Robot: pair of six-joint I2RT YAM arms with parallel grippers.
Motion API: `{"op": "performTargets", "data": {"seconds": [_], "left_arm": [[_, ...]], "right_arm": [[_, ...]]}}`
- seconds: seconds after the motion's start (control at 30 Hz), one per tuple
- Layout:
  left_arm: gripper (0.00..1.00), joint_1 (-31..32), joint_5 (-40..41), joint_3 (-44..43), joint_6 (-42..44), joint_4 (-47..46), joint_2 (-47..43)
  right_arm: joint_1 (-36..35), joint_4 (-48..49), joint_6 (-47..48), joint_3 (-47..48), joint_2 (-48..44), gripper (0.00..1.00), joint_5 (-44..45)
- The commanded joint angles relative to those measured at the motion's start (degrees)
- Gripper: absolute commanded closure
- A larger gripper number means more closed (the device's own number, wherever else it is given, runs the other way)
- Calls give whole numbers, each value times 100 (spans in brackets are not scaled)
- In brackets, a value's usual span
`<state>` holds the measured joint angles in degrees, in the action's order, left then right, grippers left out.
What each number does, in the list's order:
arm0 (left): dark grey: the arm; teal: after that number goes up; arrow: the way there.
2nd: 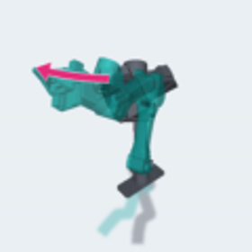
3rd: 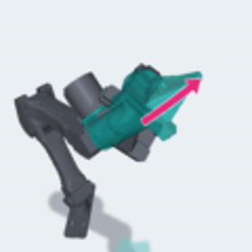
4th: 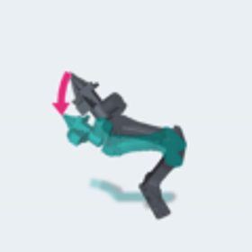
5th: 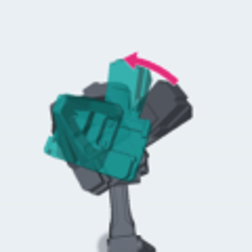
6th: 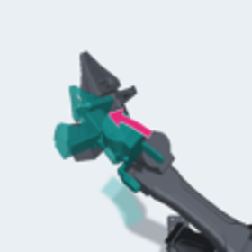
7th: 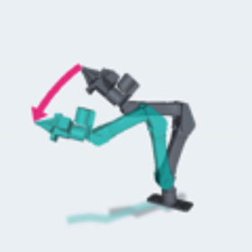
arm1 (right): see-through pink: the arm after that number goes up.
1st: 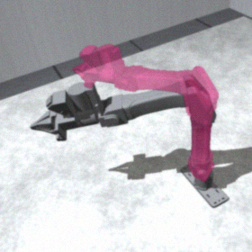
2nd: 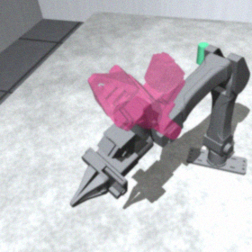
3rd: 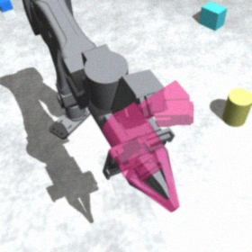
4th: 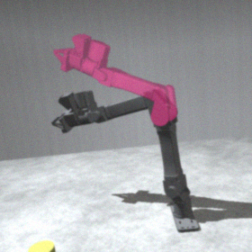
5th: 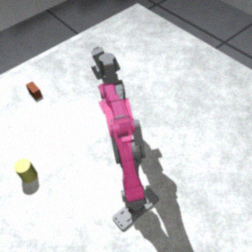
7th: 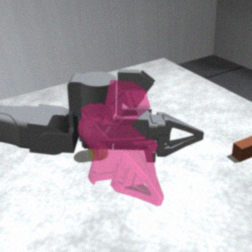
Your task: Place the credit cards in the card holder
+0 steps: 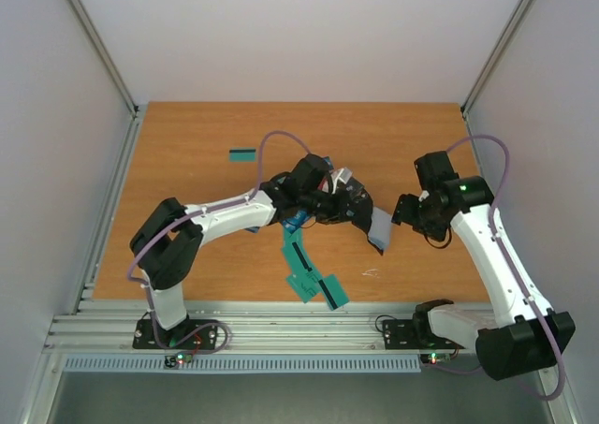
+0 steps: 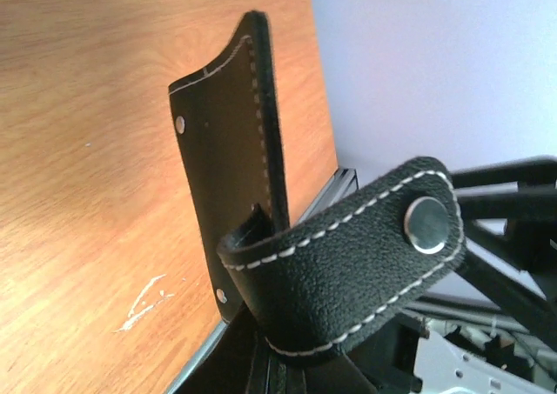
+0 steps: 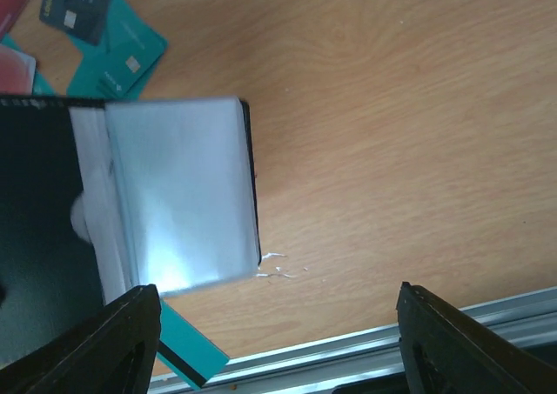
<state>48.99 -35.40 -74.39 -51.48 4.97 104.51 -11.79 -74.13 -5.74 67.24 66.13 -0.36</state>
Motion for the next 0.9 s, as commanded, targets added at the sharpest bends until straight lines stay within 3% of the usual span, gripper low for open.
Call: {"op": "performTargets", "data": {"seconds": [0.0,0.17,0.33,0.67,0.73,0.87], "left_arm": [[100,-152,119,612,-717,-1066,117],[98,-153,-84,1142,-978,-1437,734],[94,-153,-97,1353,-1115,-1269,967],[52,-164,420,1230,-260,498,400],[47,-162,557,1103,-1,880,352],[47,-162,708,903,396,1311,475]], "right_arm": [[145,111,-90,-248,-251,22,-385],[160,606,141,-630,-310,11,-1534],[160,1044,273,-1055,-74,6,-2483],[159,1601,484,-1285,799,5,-2598],[160,1696,630,-1275,955,6,-2620],[160,1867,802,-1234,1280,7,-2547]]}}
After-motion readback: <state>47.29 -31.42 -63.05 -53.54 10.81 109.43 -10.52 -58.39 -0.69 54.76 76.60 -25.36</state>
